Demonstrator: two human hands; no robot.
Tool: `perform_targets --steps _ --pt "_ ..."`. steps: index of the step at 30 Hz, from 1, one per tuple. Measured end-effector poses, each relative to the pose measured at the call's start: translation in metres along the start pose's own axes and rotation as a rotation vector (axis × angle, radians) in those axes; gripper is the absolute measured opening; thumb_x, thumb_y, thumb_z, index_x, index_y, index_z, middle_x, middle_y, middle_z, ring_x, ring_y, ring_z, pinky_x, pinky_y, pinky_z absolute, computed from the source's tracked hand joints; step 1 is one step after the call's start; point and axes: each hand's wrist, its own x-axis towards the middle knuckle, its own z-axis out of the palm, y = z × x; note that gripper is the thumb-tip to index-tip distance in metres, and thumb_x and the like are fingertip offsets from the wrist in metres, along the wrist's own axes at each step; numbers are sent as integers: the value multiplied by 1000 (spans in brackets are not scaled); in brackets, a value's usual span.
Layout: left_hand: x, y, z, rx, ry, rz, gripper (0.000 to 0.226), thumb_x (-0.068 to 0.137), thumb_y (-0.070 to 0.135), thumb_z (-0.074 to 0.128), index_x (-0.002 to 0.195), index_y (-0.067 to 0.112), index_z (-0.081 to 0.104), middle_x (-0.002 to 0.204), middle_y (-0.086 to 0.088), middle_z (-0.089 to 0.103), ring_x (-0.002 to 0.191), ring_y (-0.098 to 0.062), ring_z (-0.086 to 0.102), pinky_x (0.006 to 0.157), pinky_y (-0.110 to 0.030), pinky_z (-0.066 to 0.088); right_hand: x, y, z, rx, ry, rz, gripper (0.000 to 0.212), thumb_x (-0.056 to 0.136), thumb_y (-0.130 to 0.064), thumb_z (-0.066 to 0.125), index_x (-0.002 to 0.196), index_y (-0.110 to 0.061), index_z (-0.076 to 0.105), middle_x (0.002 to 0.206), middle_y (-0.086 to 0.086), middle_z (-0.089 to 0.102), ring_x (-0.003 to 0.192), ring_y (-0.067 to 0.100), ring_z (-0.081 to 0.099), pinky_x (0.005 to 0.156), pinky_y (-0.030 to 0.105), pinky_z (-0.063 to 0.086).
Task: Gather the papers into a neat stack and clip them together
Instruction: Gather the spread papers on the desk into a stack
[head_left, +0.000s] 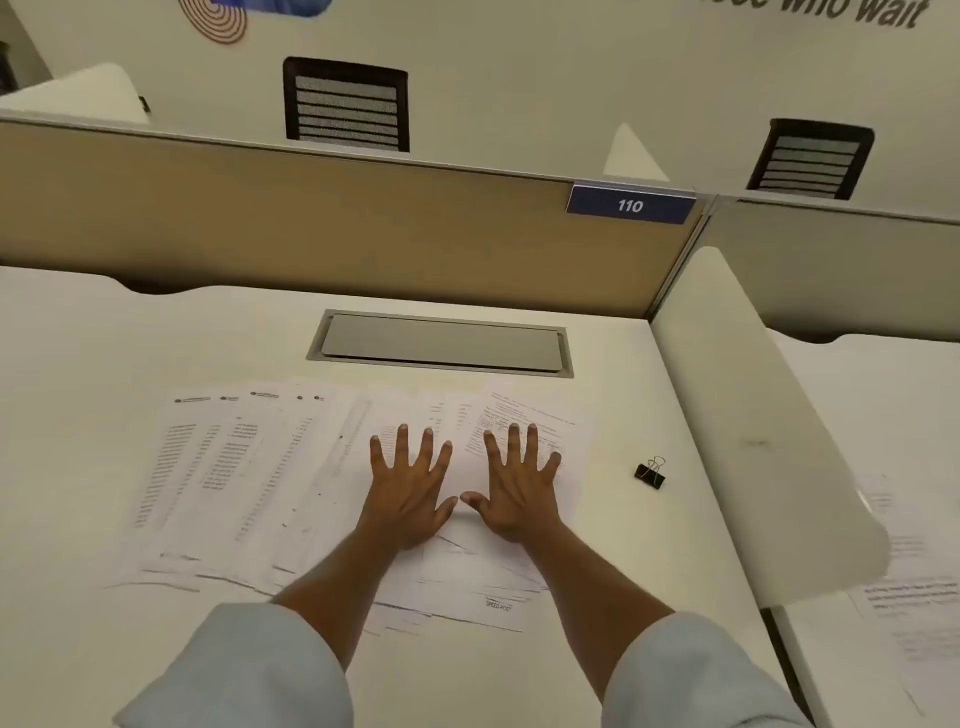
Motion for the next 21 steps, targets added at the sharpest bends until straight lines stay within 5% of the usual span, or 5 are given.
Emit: perform_targets --steps 3,8,13,21 --pt "0 4 6 -27 -49 -15 86 82 73 14 151 23 19 157 -14 25 143 -46 18 109 -69 2 -3 3 11 35 -24 23 93 71 -81 -2 150 -33 -6 160 14 -11 144 41 -16 110 68 -2" --pt "2 12 14 -66 -147 -30 79 86 66 18 138 15 49 131 -15 60 125 -45 50 102 -69 28 -8 4 22 93 -73 17 98 66 -81 -13 150 -34 2 161 12 -5 146 38 -12 111 66 0" --pt "8 24 17 -148 -141 -114 70 77 49 56 134 8 52 124 -14 65 119 -39 57 97 -65 40 -3 7 21 122 -51 -20 99 71 -77 -14 146 -28 26 159 15 17 147 37 7 107 65 13" --pt "20 29 16 -233 -10 -228 57 66 32 73 116 6 63 105 -12 72 111 -38 60 96 -63 42 5 14 26 80 181 28 47 87 -52 38 99 -20 71 120 9 66 127 35 49 90 57 41"
